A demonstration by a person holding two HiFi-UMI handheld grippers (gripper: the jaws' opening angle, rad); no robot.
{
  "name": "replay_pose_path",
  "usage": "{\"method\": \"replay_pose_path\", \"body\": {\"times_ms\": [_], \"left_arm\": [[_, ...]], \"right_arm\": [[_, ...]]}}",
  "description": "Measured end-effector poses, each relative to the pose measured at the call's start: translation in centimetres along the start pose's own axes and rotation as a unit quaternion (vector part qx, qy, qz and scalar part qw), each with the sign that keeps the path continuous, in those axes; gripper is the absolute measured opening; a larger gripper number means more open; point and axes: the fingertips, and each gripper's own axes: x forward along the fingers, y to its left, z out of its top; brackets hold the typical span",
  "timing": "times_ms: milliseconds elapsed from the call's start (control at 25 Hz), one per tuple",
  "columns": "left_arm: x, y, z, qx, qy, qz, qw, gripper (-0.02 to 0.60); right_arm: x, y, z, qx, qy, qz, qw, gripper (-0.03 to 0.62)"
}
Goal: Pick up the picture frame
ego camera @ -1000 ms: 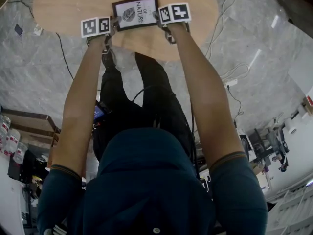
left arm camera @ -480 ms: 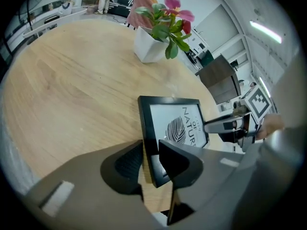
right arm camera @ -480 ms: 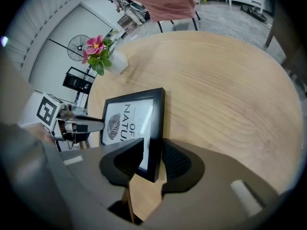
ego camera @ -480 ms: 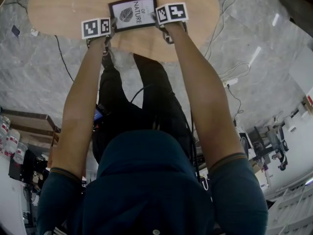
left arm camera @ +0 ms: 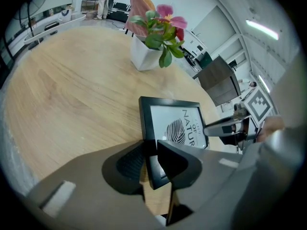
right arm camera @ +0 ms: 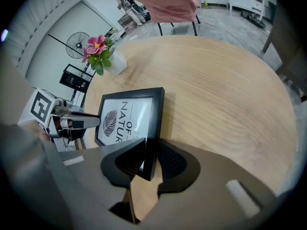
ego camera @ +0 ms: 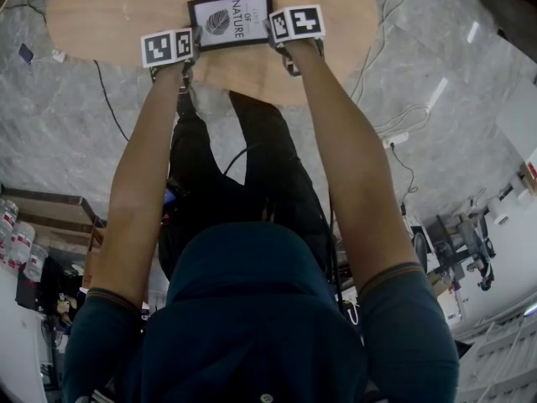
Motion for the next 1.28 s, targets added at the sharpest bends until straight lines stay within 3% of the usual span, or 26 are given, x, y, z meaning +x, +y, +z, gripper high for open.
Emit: {"method": "replay_pose_path", "body": {"times_ms": [840, 1280], "left_arm": [[-9.9, -3.0, 8.3, 0.068, -0.096, 0.005, 0.993, 0.077], [-19.6, -6.1, 12.8, 0.125, -0.177, -0.005, 0.9763, 0.075]], "right_arm": [[-9.2, 4.8, 5.9, -0.016, -0.123, -0.037, 0.992, 0.092], [-18.2, 10.0, 8.5, -0.031, -0.22, -0.055, 0.974, 0.092]]}}
